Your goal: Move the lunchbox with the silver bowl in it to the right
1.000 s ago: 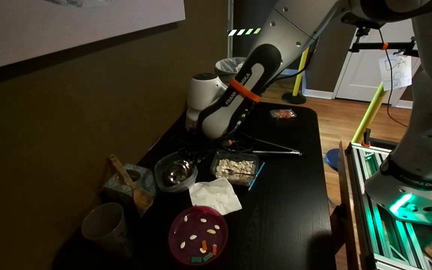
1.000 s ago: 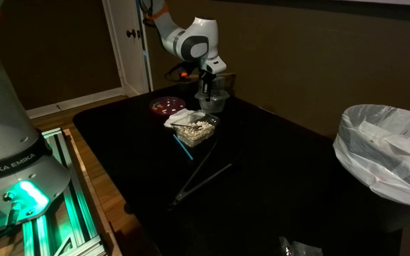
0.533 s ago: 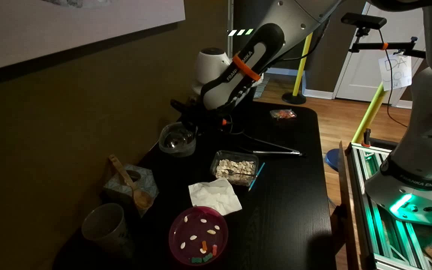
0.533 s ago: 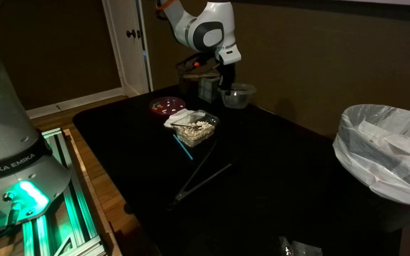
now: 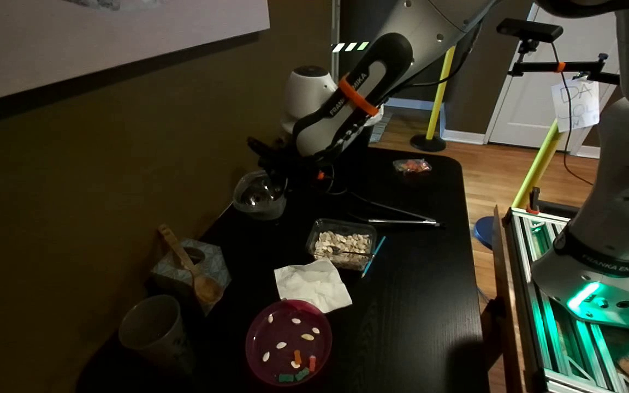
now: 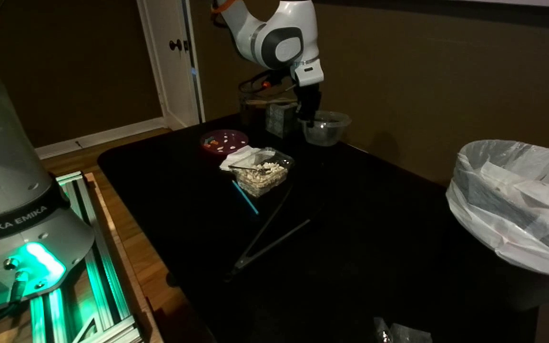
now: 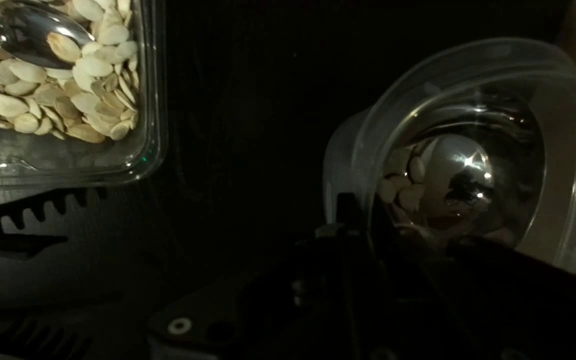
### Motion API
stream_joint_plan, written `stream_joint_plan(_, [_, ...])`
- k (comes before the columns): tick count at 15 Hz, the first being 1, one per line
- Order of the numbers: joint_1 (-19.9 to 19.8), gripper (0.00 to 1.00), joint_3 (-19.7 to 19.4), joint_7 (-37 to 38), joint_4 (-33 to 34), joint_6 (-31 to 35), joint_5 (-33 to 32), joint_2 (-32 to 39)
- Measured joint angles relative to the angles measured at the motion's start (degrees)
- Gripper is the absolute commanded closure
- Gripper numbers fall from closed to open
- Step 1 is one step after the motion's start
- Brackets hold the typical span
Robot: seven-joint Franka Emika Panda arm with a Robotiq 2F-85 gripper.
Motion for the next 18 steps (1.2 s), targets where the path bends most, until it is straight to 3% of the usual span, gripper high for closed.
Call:
stream_joint_plan(6, [-3.6, 0.99, -6.8, 9.9, 8.2, 0.2, 0.0, 6.1])
stream_joint_plan(11, [-3.2, 0.99, -12.5, 22.4, 9.6, -0.5, -0.3, 7.8])
stream_joint_plan(18, [-5.0, 0.99, -13.0, 39.3, 9.4, -7.6, -0.2, 7.9])
